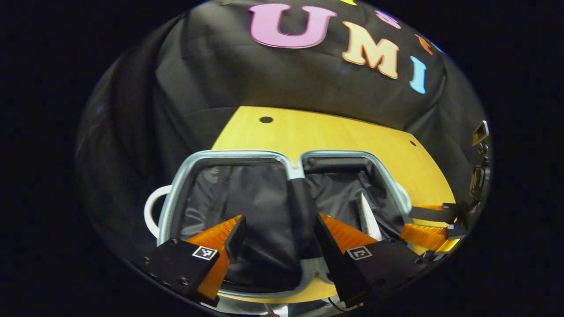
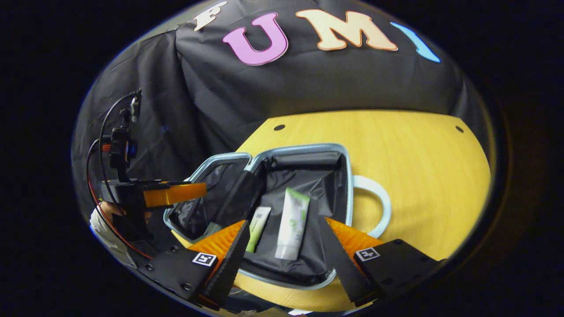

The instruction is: First open the suitcase, pack the skin care products into it, and then close the suitcase.

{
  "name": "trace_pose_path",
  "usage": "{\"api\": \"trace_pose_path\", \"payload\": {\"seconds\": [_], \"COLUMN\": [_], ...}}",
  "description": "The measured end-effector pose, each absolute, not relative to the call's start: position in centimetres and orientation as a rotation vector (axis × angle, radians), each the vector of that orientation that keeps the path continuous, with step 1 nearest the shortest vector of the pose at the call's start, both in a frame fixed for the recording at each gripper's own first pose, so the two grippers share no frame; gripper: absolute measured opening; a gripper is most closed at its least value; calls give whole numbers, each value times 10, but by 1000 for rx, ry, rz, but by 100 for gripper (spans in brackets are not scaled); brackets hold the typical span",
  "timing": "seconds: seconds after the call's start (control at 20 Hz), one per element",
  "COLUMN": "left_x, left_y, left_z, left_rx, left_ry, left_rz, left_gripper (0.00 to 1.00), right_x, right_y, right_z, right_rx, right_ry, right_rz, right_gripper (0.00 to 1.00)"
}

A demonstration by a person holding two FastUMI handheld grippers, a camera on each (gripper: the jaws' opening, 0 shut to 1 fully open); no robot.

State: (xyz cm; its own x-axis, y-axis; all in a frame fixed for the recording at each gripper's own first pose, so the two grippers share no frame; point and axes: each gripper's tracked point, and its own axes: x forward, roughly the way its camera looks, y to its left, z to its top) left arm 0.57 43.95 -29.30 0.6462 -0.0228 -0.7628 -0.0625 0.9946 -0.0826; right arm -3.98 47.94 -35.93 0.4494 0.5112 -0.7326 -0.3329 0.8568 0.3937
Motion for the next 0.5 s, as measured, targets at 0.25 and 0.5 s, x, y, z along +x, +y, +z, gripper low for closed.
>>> {"api": "trace_pose_path", "payload": {"seconds": [0.25, 0.5], "left_x": [12, 7], "left_y": [534, 612], "left_z": [-290, -307], "left_rx": [-97, -105], "left_ry": [845, 878], "left_rz": [178, 313], "left_gripper": [96, 97], "right_x": [-16, 4], "right_y": [463, 429], "right_z": [-337, -328], "right_rx": [226, 216], "right_ry": [886, 835], "right_rz": [470, 362], "right_gripper": [98, 98]}}
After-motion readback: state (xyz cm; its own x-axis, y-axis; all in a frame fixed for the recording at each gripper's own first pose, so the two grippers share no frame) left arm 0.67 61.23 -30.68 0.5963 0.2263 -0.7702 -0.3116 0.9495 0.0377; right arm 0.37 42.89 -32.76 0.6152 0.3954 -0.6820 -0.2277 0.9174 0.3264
